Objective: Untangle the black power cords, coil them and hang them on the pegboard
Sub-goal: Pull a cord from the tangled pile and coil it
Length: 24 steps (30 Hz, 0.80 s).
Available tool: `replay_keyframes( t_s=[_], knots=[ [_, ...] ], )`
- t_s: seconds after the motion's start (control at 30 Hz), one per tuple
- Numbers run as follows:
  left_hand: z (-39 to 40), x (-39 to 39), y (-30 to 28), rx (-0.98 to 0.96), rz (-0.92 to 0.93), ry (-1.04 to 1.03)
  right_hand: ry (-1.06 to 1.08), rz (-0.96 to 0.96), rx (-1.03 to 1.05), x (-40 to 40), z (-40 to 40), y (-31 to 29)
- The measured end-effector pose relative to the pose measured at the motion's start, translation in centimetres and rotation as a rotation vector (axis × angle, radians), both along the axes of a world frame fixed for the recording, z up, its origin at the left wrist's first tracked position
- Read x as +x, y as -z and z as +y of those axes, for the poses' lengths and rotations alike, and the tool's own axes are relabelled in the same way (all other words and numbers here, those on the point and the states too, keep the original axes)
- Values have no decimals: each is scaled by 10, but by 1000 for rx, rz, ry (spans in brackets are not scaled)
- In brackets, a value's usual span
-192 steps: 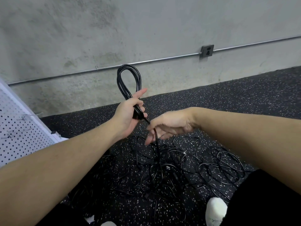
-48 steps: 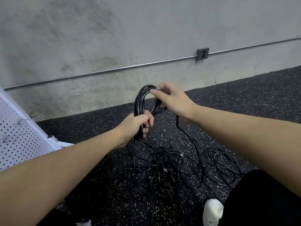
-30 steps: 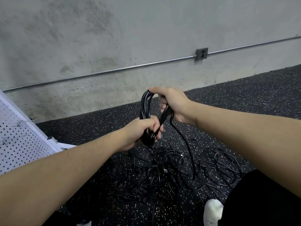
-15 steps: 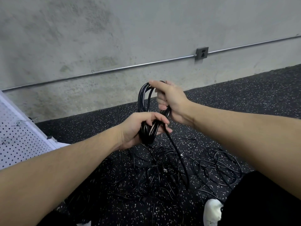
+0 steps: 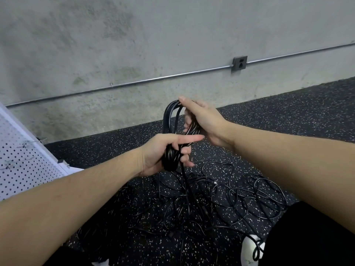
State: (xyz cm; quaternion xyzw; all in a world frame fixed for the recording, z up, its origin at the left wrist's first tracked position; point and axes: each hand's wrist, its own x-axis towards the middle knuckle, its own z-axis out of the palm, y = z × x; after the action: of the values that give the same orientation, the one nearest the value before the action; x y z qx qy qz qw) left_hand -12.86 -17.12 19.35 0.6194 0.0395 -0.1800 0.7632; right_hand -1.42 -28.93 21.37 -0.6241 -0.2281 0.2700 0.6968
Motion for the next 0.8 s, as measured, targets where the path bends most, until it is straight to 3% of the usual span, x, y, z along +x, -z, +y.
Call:
replay_keyframes(
  t_s=[0.17, 0.37, 0.5, 0.67, 0.8],
  knots=[
    [1, 3, 0, 2, -79, -173, -177, 204, -122, 3, -5, 8],
    [8, 5, -2, -44, -131, -365, -535, 157, -443, 4, -13, 19],
    [14, 9, -3, -133, -156, -474, -679, 240, -462, 3, -13, 19],
    [17, 15, -3, -47, -162, -597, -713, -27, -738, -2, -11, 16],
    [35, 14, 1, 147, -133, -725, -654, -301, -861, 2, -22, 15]
  ],
)
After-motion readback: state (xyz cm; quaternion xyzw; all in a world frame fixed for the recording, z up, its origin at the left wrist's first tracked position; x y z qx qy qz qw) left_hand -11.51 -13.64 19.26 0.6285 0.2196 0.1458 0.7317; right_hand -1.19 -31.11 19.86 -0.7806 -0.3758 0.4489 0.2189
